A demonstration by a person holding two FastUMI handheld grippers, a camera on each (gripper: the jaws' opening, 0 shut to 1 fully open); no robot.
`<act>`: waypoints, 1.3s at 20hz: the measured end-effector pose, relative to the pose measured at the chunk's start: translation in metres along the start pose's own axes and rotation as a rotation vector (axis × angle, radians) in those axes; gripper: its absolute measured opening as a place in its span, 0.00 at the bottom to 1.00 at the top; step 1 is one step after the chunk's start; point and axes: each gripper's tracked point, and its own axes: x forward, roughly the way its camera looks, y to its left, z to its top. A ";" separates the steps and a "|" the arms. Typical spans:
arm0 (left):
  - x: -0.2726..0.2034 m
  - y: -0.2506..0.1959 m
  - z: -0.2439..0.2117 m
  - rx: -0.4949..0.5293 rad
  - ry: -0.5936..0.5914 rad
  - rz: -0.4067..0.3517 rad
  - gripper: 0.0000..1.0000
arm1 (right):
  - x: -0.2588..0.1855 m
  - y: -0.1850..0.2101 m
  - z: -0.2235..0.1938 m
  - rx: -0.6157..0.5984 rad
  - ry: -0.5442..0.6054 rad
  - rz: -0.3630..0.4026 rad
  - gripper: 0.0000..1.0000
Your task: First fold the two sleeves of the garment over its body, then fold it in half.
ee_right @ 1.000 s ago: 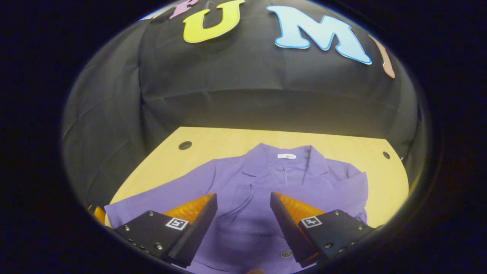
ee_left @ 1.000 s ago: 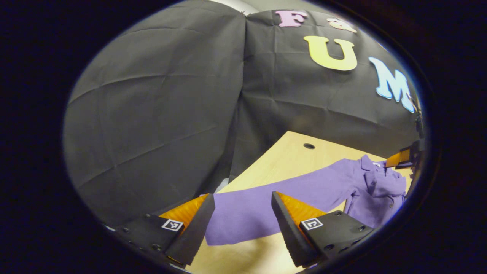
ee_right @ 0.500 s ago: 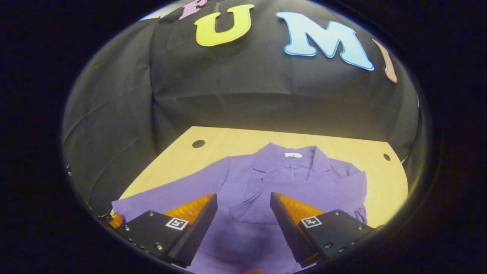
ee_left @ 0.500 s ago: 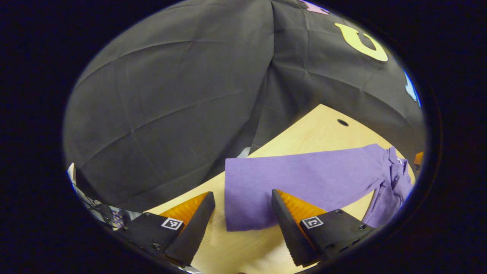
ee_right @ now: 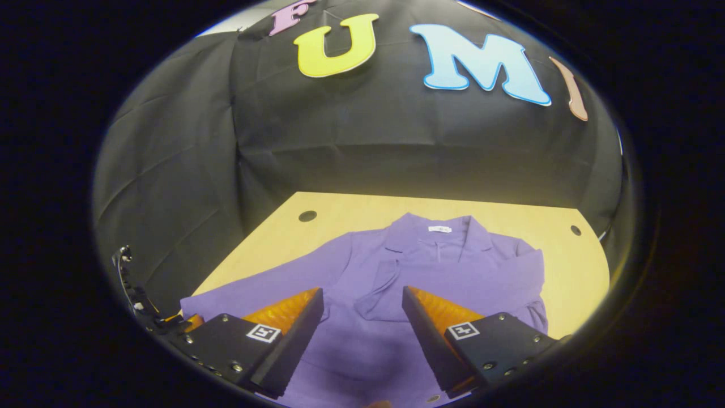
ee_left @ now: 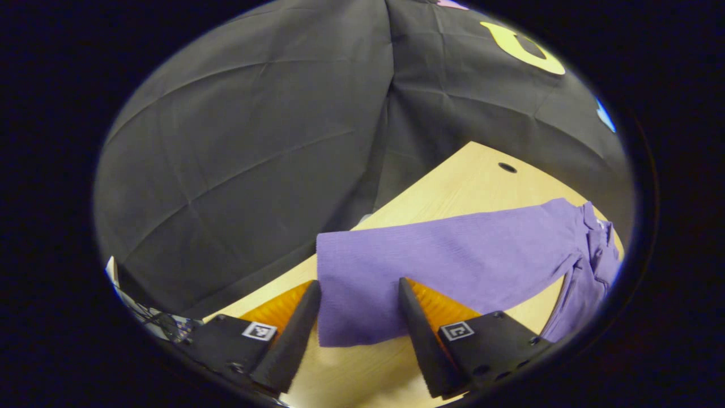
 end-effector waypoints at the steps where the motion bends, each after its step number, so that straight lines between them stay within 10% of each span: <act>1: 0.001 -0.005 -0.001 0.006 -0.002 -0.004 0.72 | -0.001 -0.002 -0.002 0.005 0.001 -0.003 0.91; 6: 0.003 -0.015 -0.001 0.021 -0.008 -0.015 0.18 | -0.009 -0.016 -0.010 0.041 0.008 -0.023 0.91; 16: -0.013 -0.033 0.025 -0.053 -0.065 -0.109 0.07 | -0.034 -0.056 -0.004 0.072 -0.040 -0.085 0.91; 26: -0.070 -0.150 0.084 -0.150 -0.163 -0.287 0.07 | -0.069 -0.106 -0.001 0.071 -0.099 -0.121 0.91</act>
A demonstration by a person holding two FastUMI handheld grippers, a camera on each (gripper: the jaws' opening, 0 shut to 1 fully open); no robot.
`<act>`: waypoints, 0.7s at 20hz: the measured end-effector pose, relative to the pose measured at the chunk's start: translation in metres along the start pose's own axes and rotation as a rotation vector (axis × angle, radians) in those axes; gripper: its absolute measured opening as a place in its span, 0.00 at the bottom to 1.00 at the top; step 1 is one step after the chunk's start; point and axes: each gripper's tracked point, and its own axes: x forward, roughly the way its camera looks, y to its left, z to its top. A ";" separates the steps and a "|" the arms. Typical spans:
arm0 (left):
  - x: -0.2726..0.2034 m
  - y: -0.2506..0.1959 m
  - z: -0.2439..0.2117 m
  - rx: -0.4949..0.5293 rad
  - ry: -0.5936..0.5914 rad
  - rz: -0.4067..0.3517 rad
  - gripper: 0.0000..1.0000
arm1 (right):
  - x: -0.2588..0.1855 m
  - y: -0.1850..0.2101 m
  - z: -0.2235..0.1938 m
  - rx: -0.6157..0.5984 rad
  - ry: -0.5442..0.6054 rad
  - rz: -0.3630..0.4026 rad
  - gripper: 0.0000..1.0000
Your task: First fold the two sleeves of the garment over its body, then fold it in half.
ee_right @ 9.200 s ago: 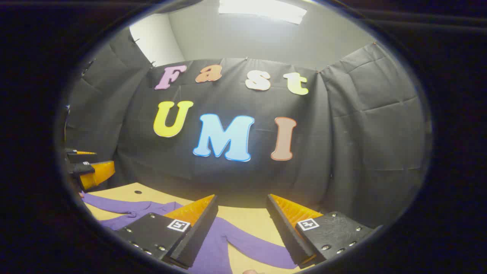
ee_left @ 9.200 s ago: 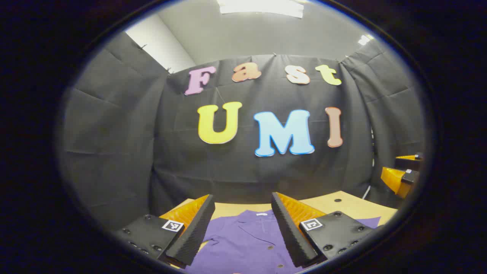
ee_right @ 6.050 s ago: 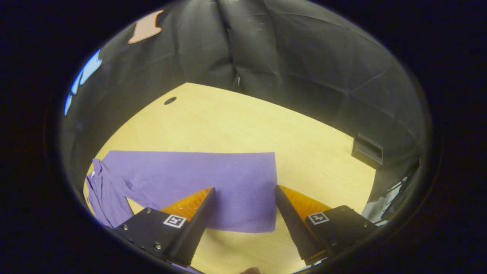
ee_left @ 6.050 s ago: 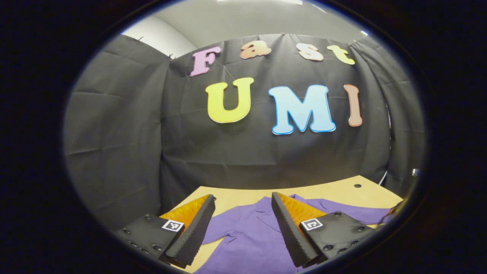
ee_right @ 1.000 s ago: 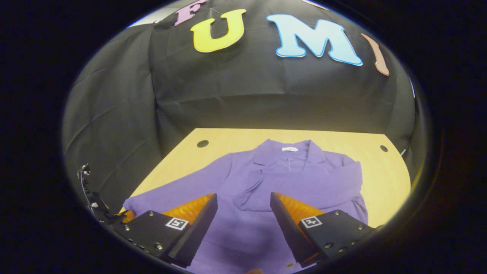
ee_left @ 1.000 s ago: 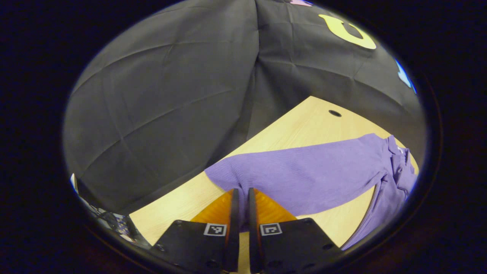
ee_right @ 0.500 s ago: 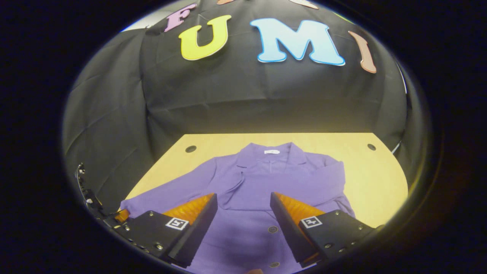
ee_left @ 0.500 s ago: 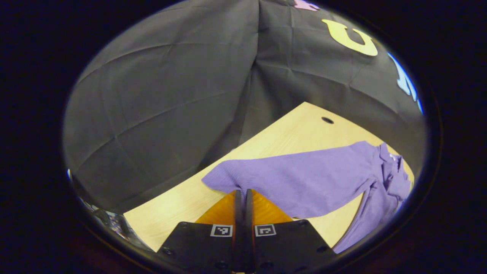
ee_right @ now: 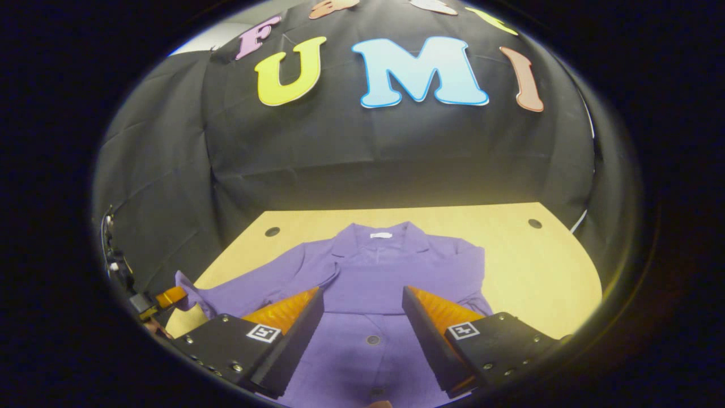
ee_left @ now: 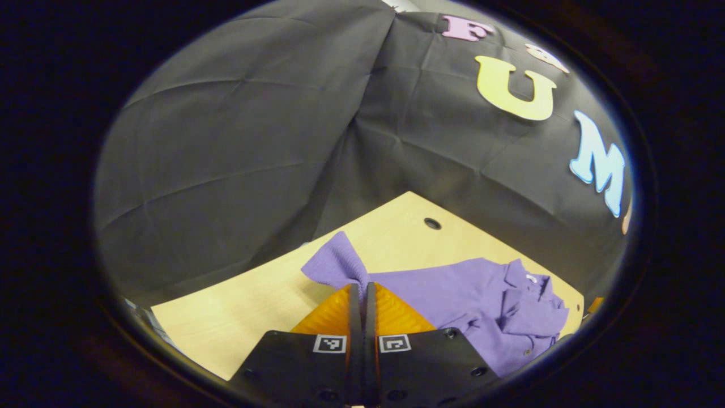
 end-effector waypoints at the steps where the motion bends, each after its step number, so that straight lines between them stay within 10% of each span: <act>1: 0.001 -0.015 -0.001 -0.002 0.000 -0.015 0.07 | -0.003 -0.009 0.000 -0.004 -0.004 -0.005 0.91; 14: -0.013 -0.226 -0.015 0.150 -0.043 -0.232 0.07 | -0.032 -0.120 -0.011 0.020 -0.009 -0.039 0.91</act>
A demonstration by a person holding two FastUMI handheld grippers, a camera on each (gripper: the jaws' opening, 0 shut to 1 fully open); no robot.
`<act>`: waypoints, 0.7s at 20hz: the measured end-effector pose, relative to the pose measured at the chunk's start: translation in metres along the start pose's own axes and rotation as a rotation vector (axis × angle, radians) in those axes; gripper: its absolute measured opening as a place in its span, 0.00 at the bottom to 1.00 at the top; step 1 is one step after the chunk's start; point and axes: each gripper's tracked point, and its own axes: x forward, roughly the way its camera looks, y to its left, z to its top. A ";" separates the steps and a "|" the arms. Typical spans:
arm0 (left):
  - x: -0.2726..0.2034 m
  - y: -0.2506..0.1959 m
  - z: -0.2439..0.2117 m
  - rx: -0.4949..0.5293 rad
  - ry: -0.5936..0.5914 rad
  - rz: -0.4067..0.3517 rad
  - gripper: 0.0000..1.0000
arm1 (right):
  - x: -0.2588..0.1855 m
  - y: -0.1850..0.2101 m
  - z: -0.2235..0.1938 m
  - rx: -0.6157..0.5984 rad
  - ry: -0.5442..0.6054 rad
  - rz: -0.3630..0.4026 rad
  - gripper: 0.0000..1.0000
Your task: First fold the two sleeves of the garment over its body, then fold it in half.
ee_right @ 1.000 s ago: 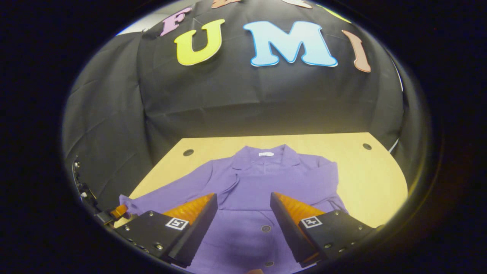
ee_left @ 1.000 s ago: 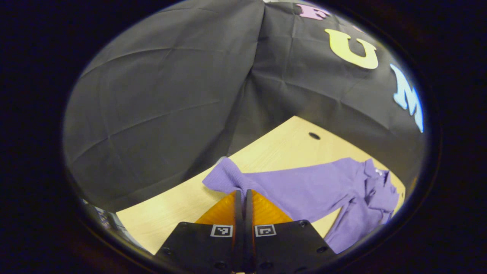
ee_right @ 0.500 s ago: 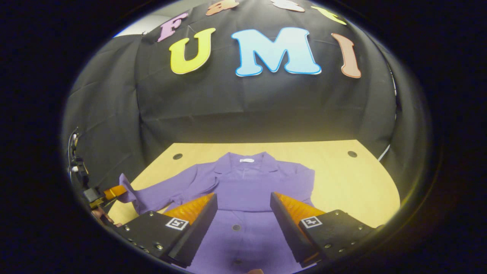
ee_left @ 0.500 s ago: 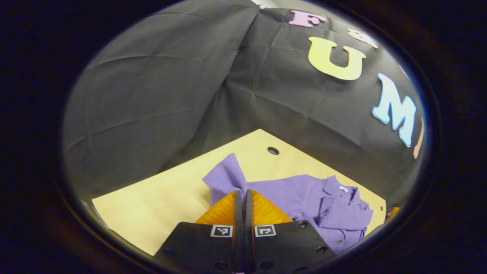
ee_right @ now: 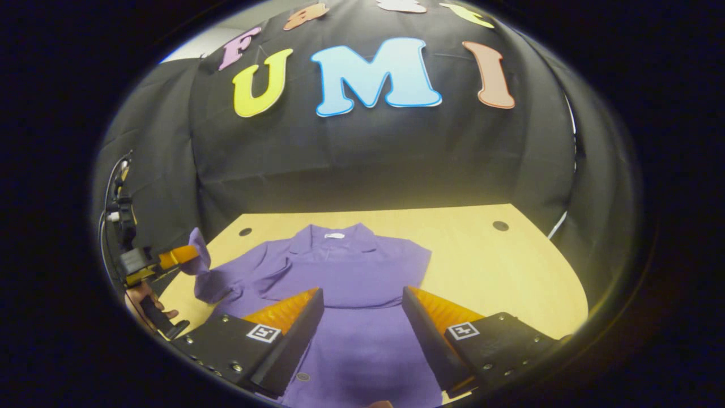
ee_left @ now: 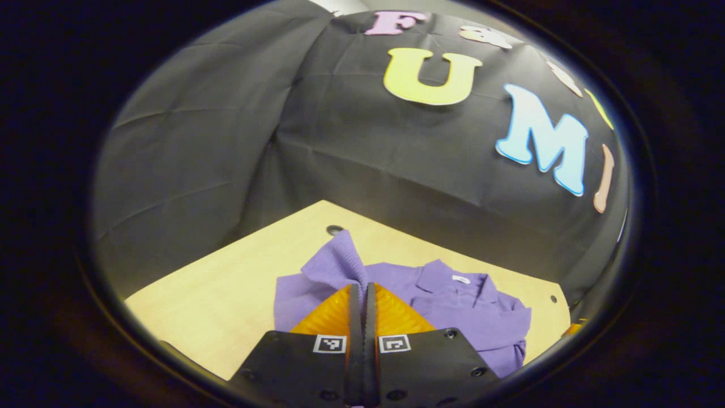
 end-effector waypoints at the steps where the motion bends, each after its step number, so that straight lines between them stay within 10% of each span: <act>1: 0.003 -0.017 0.000 0.022 -0.004 -0.018 0.07 | -0.001 -0.008 -0.002 0.001 0.001 -0.004 0.91; 14: 0.035 -0.244 -0.050 0.231 0.012 -0.262 0.06 | -0.015 -0.097 -0.017 0.041 0.035 -0.052 0.91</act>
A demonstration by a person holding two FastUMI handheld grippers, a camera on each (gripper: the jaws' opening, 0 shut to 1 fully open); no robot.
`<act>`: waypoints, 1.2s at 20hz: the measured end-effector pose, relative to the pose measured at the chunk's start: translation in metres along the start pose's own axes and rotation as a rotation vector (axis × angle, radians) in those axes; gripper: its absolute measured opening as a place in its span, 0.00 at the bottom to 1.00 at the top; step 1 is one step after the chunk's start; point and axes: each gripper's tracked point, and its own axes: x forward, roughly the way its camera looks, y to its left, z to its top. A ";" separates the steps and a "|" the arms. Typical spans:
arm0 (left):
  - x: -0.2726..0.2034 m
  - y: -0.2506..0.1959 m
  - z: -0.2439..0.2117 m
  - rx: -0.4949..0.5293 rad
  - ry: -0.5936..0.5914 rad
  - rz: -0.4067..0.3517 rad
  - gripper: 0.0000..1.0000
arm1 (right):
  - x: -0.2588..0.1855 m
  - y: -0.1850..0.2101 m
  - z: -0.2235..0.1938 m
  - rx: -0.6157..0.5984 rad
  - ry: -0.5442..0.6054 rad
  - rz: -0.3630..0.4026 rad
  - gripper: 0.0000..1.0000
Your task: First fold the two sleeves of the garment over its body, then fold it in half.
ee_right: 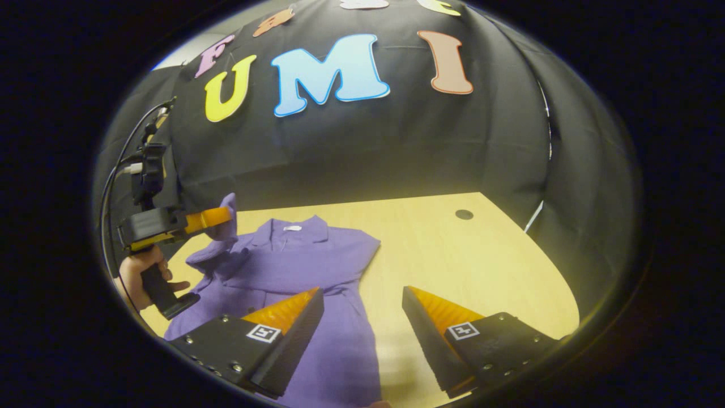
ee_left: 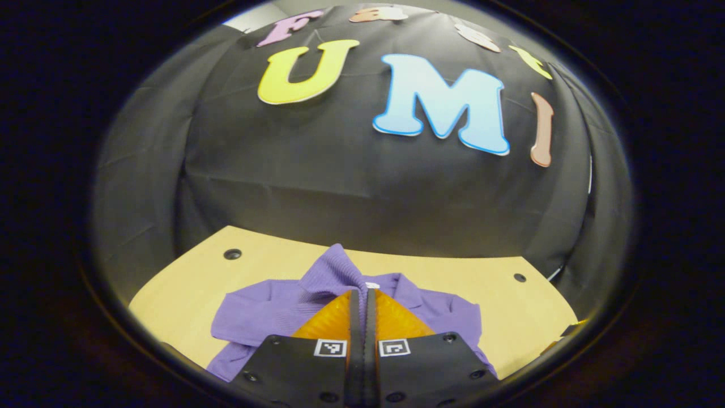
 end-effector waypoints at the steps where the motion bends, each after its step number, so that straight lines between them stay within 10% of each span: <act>1: 0.005 -0.013 -0.007 0.009 0.012 -0.011 0.06 | 0.000 -0.004 -0.003 -0.005 0.007 0.003 0.91; 13: 0.029 -0.093 -0.057 0.040 0.105 -0.195 0.15 | -0.010 -0.019 -0.011 -0.032 0.018 -0.024 0.92; 18: 0.006 -0.086 -0.063 0.022 0.109 -0.238 0.70 | -0.018 -0.018 -0.010 -0.032 -0.003 -0.064 0.92; 24: -0.050 -0.011 -0.078 0.018 0.118 -0.168 0.88 | -0.032 -0.010 -0.053 -0.035 0.039 -0.110 0.91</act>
